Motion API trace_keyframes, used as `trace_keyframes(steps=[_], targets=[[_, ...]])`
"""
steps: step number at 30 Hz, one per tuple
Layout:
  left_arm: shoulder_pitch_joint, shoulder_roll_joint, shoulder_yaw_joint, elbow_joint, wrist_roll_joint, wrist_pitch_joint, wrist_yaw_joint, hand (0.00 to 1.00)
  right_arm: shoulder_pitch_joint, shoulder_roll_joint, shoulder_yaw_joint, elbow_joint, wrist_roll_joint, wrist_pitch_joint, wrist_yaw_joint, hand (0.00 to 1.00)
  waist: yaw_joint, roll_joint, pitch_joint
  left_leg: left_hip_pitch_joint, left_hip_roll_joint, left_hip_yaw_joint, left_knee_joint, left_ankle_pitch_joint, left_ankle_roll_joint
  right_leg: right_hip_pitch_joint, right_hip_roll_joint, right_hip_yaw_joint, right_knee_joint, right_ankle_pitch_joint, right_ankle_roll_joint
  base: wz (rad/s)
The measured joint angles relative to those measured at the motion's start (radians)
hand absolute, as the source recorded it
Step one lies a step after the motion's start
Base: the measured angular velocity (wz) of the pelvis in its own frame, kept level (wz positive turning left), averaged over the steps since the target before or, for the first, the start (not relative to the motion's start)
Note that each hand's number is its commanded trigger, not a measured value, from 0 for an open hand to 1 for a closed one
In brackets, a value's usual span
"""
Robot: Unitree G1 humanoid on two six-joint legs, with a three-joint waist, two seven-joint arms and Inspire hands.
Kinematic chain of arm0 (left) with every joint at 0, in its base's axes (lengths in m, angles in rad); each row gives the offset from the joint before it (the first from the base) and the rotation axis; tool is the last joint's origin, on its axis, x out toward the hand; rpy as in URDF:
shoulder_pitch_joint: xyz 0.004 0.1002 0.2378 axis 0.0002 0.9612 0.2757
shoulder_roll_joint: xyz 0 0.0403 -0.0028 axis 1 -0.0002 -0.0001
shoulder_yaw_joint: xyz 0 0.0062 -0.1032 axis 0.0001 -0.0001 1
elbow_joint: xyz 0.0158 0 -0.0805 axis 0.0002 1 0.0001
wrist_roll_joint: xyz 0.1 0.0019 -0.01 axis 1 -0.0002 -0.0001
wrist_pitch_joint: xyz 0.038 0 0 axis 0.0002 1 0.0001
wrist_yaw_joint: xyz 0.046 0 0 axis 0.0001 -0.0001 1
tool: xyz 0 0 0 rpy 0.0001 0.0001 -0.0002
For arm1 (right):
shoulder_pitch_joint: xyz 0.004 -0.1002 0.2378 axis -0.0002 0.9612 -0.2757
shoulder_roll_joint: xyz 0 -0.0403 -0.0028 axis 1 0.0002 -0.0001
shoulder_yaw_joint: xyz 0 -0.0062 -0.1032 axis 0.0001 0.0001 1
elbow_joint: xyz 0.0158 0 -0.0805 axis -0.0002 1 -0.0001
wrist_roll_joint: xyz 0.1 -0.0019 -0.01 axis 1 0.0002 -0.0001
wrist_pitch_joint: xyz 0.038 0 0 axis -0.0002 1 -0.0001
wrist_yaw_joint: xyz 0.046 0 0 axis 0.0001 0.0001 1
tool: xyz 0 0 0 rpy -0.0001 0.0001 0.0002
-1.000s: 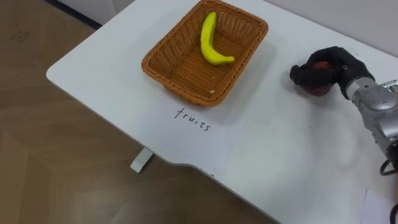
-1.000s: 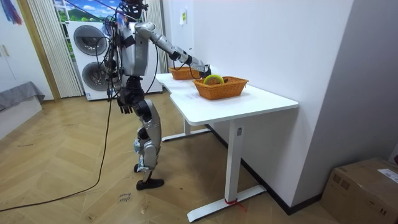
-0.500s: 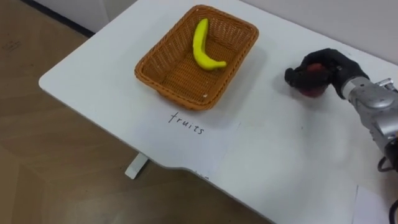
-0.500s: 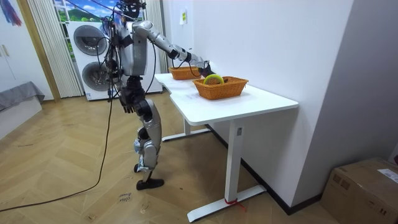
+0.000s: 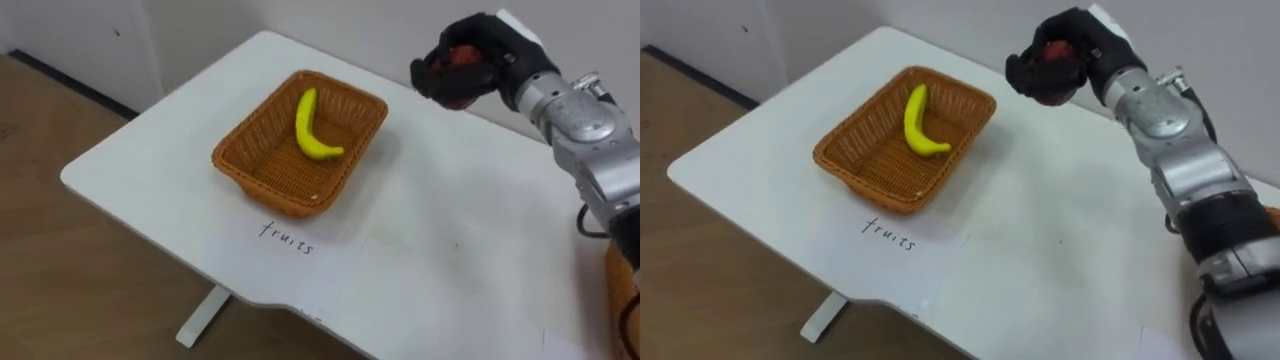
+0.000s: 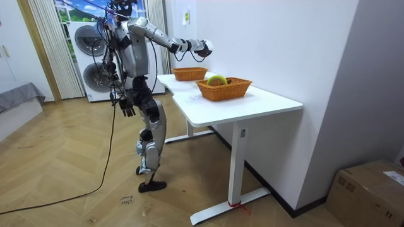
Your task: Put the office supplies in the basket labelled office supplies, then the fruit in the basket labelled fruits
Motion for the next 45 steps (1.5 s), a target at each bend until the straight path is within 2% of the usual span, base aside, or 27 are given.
trace_keyframes(steps=[2, 3, 8, 11, 14, 18, 19, 23, 25, 29, 34, 39, 45], targets=[[0.004, -0.002, 0.012, -0.006, 0.002, 0.011, -0.007, 0.0, 0.004, 0.0, 0.0, -0.022, 0.0, 0.002, 0.007, 1.0, 0.003, -0.007, 0.004, 0.012, -0.001, -0.004, -0.003, 0.0, 0.0, 0.018, 0.002, -0.004, -0.013, 0.001, 0.002, 0.06], [0.005, -0.008, 0.027, -0.014, 0.013, 0.018, -0.012, 0.0, 0.013, 0.0, 0.0, -0.038, -0.002, 0.008, 0.009, 1.0, 0.013, -0.006, 0.0086, 0.016, 0.0, -0.005, -0.003, -0.001, 0.0, 0.023, 0.003, -0.006, -0.013, 0.001, 0.002, 0.06], [0.018, -0.028, 0.029, -0.046, 0.018, 0.038, -0.034, 0.0, 0.018, 0.005, 0.014, -0.052, -0.003, 0.043, 0.017, 1.0, 0.025, -0.004, 0.0108, 0.017, -0.001, -0.017, -0.002, -0.002, 0.0, 0.031, 0.002, -0.026, -0.012, 0.001, 0.002, 0.07], [0.039, -0.028, 0.028, -0.052, 0.018, 0.055, -0.039, 0.0, 0.019, 0.022, 0.048, -0.062, -0.019, 0.064, 0.014, 1.0, 0.039, 0.006, 0.0163, 0.03, -0.001, -0.02, -0.003, -0.003, -0.002, 0.051, 0.003, -0.031, -0.012, 0.002, 0.003, 0.02], [0.04, -0.029, 0.028, -0.051, 0.018, 0.069, -0.04, 0.0, 0.025, 0.043, 0.075, -0.063, -0.037, 0.064, 0.014, 1.0, 0.048, 0.014, 0.02, 0.034, -0.004, -0.04, 0.002, -0.007, -0.003, 0.068, 0.003, -0.054, -0.012, 0.001, 0.003, 0.19], [0.071, -0.035, 0.028, -0.065, 0.019, 0.08, -0.043, 0.0, 0.078, 0.081, 0.075, -0.071, -0.09, 0.067, 0.012, 1.0, 0.072, 0.018, 0.0171, 0.046, -0.017, -0.065, 0.014, -0.008, 0.0, 0.088, -0.004, -0.076, -0.013, -0.003, 0.01, 0.18], [0.087, -0.037, 0.028, -0.075, 0.019, 0.086, -0.046, 0.0, 0.086, 0.1, 0.075, -0.078, -0.123, 0.083, 0.012, 1.0, 0.074, 0.02, 0.0156, 0.045, -0.019, -0.07, 0.022, -0.01, 0.003, 0.095, -0.009, -0.081, -0.013, -0.005, 0.013, 0.19], [0.115, -0.047, 0.03, -0.095, 0.019, 0.11, -0.06, 0.0, 0.132, 0.108, 0.073, -0.151, -0.188, 0.103, 0.007, 1.0, 0.084, 0.031, 0.005, 0.041, -0.037, -0.094, 0.038, -0.012, 0.009, 0.106, -0.015, -0.104, -0.013, -0.01, 0.022, 0.21], [0.117, -0.048, 0.037, -0.094, 0.019, 0.118, -0.059, 0.0, 0.166, 0.113, 0.073, -0.193, -0.205, 0.105, 0.005, 1.0, 0.101, 0.038, 0.0057, 0.052, -0.049, -0.113, 0.038, -0.011, 0.013, 0.125, -0.023, -0.112, -0.012, -0.015, 0.03, 0.16], [0.119, -0.05, 0.034, -0.092, 0.019, 0.123, -0.059, 0.0, 0.176, 0.13, 0.073, -0.197, -0.208, 0.105, 0.004, 1.0, 0.107, 0.039, 0.0052, 0.055, -0.067, -0.141, 0.039, -0.007, 0.019, 0.136, -0.041, -0.134, -0.01, -0.028, 0.04, 0.24], [0.145, -0.056, 0.035, -0.093, 0.018, 0.125, -0.059, 0.0, 0.19, 0.136, 0.073, -0.197, -0.219, 0.105, -0.011, 1.0, 0.125, 0.041, 0.0071, 0.058, -0.082, -0.165, 0.048, -0.009, 0.023, 0.154, -0.044, -0.163, -0.006, -0.03, 0.047, 0.16], [0.169, -0.059, 0.034, -0.091, 0.019, 0.124, -0.06, 0.0, 0.232, 0.136, 0.073, -0.161, -0.215, 0.105, -0.027, 1.0, 0.132, 0.047, 0.0122, 0.059, -0.086, -0.176, 0.055, -0.016, 0.029, 0.168, -0.044, -0.177, -0.008, -0.03, 0.052, 0.11], [0.2, -0.055, 0.035, -0.1, 0.052, 0.132, -0.082, 0.0, 0.285, 0.134, 0.073, -0.138, -0.229, 0.12, -0.028, 1.0, 0.13, 0.049, 0.0117, 0.046, -0.088, -0.175, 0.069, -0.02, 0.03, 0.158, -0.044, -0.177, -0.009, -0.031, 0.053, 0.0]])
